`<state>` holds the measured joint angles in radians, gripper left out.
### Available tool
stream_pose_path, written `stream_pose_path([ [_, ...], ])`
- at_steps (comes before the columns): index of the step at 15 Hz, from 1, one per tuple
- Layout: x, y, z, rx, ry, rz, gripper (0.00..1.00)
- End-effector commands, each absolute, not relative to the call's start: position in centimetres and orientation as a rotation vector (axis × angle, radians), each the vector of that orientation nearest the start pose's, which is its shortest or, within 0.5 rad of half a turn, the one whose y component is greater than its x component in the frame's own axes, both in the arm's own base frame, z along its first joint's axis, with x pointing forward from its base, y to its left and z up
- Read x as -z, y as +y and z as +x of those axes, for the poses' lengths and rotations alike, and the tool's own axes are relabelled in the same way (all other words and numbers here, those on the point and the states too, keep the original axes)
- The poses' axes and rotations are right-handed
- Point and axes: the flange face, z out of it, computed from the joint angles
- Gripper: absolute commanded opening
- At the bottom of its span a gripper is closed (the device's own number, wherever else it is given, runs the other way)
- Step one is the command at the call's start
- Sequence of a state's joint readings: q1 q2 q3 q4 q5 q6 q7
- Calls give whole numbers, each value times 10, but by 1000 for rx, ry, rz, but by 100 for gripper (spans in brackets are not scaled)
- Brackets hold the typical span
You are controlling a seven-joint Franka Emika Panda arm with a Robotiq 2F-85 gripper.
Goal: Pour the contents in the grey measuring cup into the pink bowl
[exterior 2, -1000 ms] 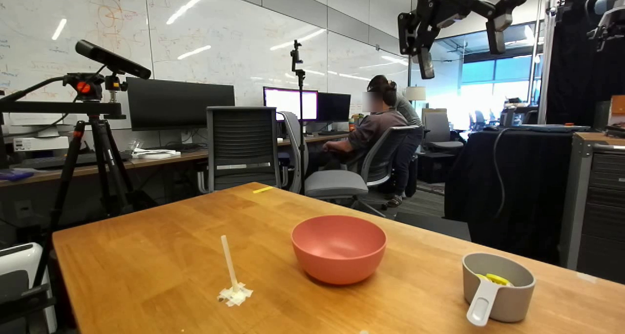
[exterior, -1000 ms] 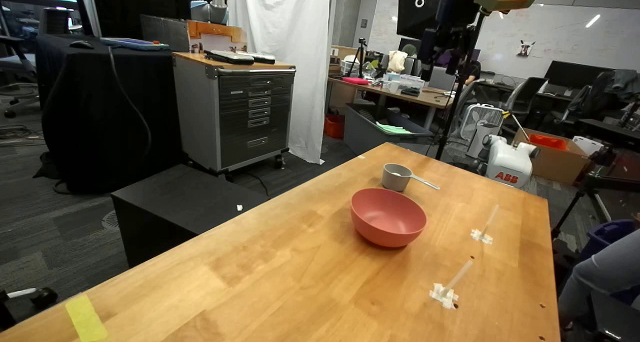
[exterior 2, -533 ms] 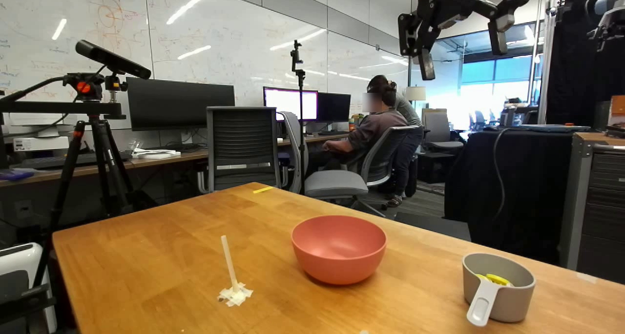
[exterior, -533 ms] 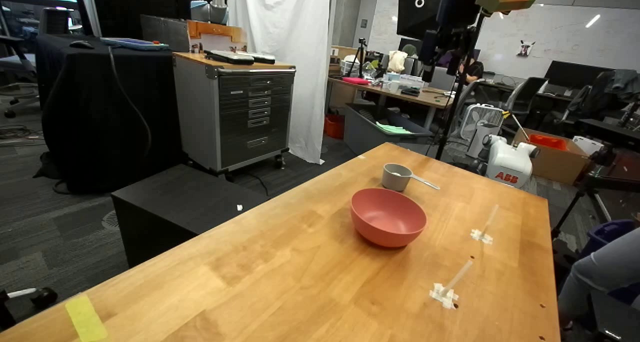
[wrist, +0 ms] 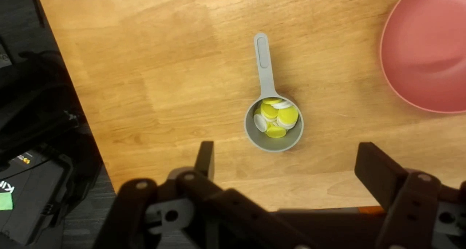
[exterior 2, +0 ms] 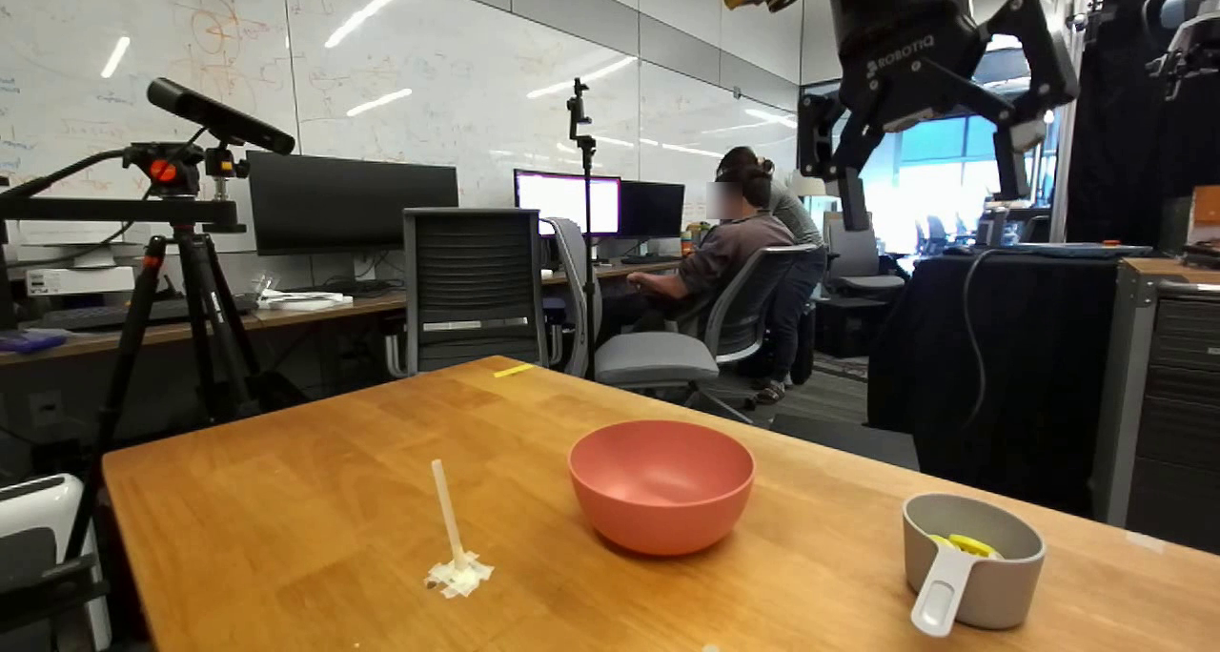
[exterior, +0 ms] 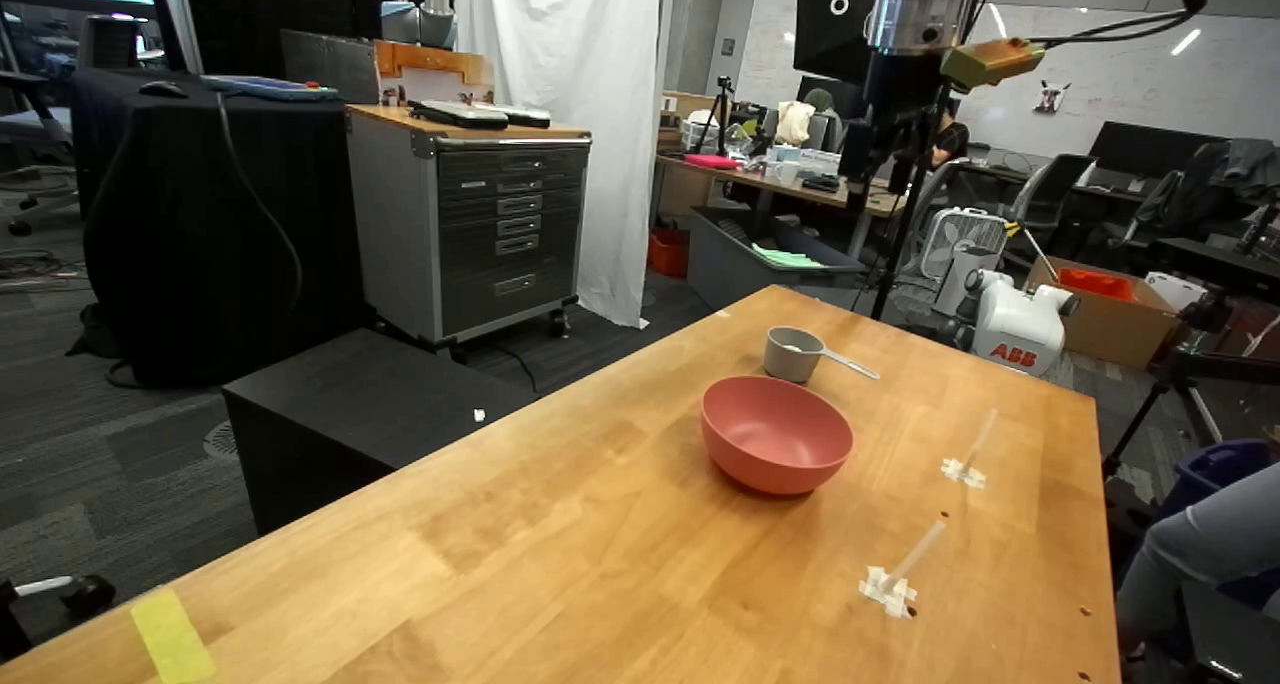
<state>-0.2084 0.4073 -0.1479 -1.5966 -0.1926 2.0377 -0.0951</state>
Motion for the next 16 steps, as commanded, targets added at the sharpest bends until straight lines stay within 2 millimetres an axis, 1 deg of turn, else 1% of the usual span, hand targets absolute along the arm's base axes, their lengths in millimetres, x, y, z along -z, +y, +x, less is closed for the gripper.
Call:
stream_pose_path([
  [1, -379, -254, 641, -48, 254, -3382, 100],
  [4, -354, -265, 639, -88, 264, -3376, 100],
  [8, -324, -271, 637, -48, 284, -3370, 100],
  [12, -288, -269, 634, -73, 250, -3376, 100],
  [16, -254, -261, 624, -126, 217, -3371, 100],
])
